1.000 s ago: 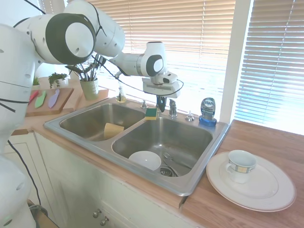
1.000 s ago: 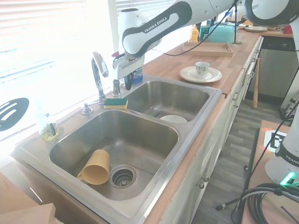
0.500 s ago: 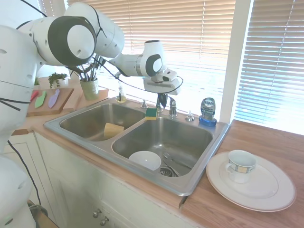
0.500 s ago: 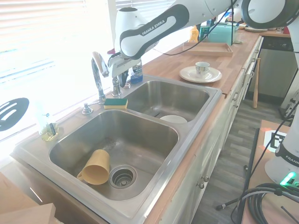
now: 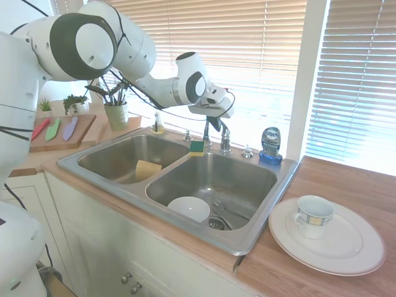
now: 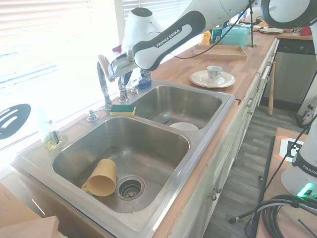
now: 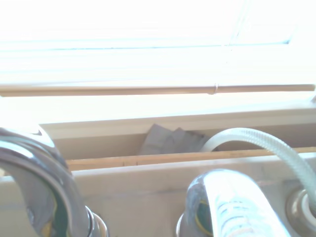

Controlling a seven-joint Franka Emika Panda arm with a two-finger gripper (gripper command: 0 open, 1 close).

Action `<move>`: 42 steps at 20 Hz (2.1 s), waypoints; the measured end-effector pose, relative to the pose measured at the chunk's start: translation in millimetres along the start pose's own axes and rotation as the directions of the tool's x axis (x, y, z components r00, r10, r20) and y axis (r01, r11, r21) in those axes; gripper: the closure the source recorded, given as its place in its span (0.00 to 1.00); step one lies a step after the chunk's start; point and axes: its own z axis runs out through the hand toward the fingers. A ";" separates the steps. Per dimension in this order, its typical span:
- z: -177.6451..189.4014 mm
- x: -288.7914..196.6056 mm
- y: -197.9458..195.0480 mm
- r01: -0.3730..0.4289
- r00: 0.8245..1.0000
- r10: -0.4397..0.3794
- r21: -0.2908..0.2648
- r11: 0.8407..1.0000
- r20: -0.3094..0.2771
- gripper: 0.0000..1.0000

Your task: Turn on the faucet

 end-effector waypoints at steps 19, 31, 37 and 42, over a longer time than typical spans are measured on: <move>-31.6 -1.0 3.8 0.008 1.000 -0.008 0.014 1.000 -0.023 1.00; -5.7 -39.5 73.4 0.009 0.943 0.076 -0.255 0.967 0.324 1.00; -60.6 -81.3 118.4 0.041 0.925 0.069 -0.279 0.959 0.373 1.00; -102.3 -108.3 153.6 0.052 0.924 0.058 -0.273 0.961 0.379 0.00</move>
